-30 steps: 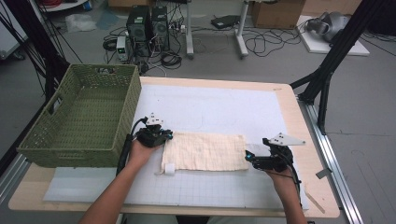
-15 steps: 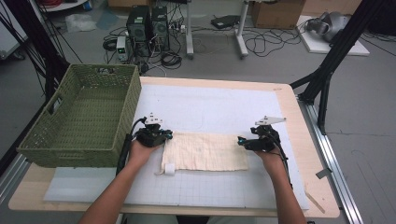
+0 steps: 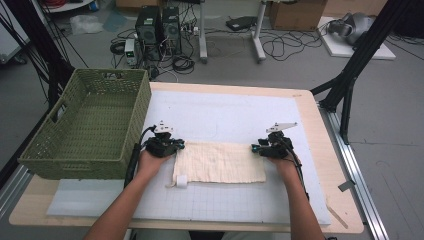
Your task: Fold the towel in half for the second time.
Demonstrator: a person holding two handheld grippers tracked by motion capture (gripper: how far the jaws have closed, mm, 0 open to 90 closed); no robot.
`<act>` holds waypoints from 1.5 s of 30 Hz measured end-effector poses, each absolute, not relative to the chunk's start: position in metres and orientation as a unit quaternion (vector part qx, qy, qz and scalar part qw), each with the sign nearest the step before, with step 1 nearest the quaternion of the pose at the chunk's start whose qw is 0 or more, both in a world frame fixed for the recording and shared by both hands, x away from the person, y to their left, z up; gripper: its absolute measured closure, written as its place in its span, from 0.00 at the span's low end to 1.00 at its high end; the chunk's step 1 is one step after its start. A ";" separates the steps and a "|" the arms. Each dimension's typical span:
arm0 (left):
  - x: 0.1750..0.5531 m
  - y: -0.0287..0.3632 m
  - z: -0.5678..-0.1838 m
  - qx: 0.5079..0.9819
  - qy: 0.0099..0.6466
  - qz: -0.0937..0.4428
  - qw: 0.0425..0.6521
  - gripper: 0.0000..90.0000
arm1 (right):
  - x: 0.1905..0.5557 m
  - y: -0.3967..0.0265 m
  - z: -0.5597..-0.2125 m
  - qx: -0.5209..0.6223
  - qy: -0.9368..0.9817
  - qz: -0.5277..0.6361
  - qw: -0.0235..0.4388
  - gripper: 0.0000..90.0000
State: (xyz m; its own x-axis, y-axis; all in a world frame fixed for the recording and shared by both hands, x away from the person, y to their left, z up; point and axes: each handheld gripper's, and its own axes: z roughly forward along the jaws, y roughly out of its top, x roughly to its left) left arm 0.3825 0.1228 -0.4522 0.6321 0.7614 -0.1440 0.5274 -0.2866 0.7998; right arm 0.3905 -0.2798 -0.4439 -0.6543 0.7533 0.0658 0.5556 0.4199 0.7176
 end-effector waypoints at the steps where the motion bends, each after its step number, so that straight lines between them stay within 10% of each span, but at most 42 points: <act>1: 0.382 0.123 -0.452 0.792 0.407 0.134 0.436 0.91 | 0.390 -0.279 -0.444 0.394 0.832 0.369 0.132 0.70; 7: 0.381 0.123 -0.452 0.787 0.412 0.144 0.436 0.93 | 0.387 -0.275 -0.442 0.369 0.845 0.366 0.124 0.93; 30: 0.368 0.136 -0.428 0.750 0.399 0.162 0.502 0.96 | 0.367 -0.271 -0.423 0.342 0.823 0.391 0.230 0.93; 45: 0.342 0.137 -0.424 0.749 0.379 0.159 0.519 0.97 | 0.339 -0.280 -0.422 0.324 0.811 0.433 0.222 0.93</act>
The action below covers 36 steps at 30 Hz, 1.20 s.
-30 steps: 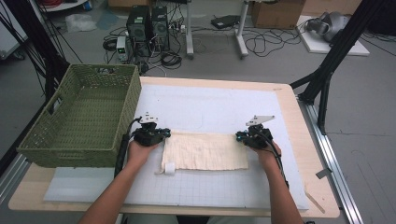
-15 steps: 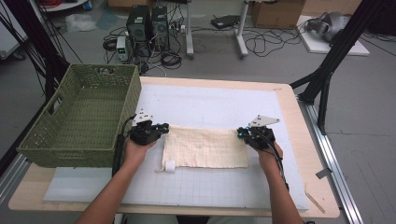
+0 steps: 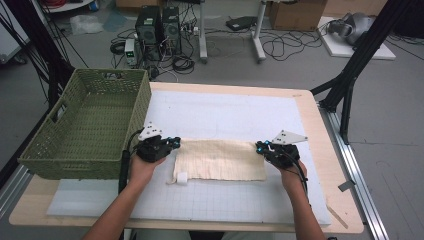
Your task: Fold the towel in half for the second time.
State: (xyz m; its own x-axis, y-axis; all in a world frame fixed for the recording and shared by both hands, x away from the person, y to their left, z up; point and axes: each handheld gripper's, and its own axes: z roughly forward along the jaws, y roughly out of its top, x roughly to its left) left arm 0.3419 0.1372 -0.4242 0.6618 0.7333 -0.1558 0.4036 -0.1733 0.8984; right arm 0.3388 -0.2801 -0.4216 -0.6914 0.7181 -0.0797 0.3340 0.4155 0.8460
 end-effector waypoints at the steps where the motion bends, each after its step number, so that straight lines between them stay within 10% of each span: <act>1: 0.340 0.137 -0.424 0.750 0.379 0.157 0.519 0.97 | 0.336 -0.281 -0.422 0.324 0.811 0.434 0.221 0.93; 30: 0.282 0.144 -0.443 0.786 0.349 0.118 0.497 0.96 | 0.275 -0.288 -0.430 0.290 0.834 0.430 0.188 0.92; 36: 0.286 0.150 -0.432 0.749 0.365 0.125 0.539 0.52 | 0.272 -0.290 -0.430 0.290 0.834 0.430 0.188 0.89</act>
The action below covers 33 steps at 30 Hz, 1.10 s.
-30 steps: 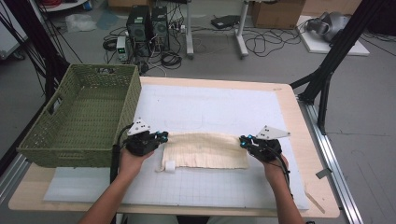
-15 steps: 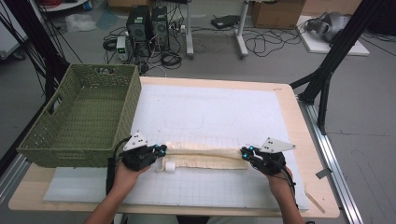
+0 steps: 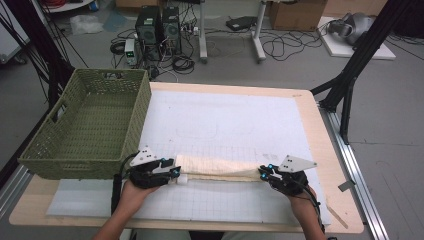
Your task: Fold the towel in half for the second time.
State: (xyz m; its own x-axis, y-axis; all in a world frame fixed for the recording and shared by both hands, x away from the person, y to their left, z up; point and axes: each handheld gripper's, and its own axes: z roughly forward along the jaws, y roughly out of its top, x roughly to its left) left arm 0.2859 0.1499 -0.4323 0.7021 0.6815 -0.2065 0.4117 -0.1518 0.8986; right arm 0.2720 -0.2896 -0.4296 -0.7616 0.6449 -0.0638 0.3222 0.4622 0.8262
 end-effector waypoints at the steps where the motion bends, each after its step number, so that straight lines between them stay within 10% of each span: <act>1: 0.287 0.152 -0.428 0.742 0.362 0.127 0.550 0.52 | 0.271 -0.290 -0.429 0.289 0.834 0.431 0.186 0.89; 14: 0.305 0.127 -0.435 0.773 0.350 0.112 0.517 0.69 | 0.264 -0.295 -0.416 0.340 0.779 0.496 0.177 0.58; 33: 0.304 0.119 -0.449 0.821 0.334 0.115 0.448 0.84 | 0.282 -0.238 -0.448 0.347 0.832 0.394 0.178 0.66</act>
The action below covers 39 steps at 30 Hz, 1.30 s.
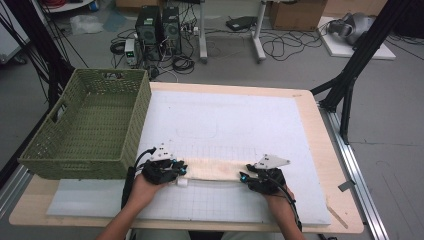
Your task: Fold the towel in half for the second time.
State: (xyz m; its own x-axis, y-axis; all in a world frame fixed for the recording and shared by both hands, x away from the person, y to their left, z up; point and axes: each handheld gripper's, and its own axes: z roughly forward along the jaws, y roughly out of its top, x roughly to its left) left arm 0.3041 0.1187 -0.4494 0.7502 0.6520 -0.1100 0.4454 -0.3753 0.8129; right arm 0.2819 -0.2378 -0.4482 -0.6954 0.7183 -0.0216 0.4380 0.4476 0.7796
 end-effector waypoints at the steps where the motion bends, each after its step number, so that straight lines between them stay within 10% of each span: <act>1: 0.304 0.119 -0.449 0.821 0.335 0.115 0.448 0.84 | 0.282 -0.240 -0.448 0.350 0.832 0.390 0.182 0.66; 17: 0.302 0.124 -0.447 0.815 0.342 0.121 0.452 0.84 | 0.277 -0.278 -0.444 0.376 0.820 0.383 0.202 0.54; 24: 0.300 0.140 -0.435 0.788 0.338 0.128 0.499 0.88 | 0.268 -0.294 -0.428 0.362 0.794 0.453 0.185 0.78; 39: 0.295 0.126 -0.446 0.839 0.306 0.140 0.427 0.93 | 0.275 -0.293 -0.444 0.363 0.827 0.401 0.157 0.77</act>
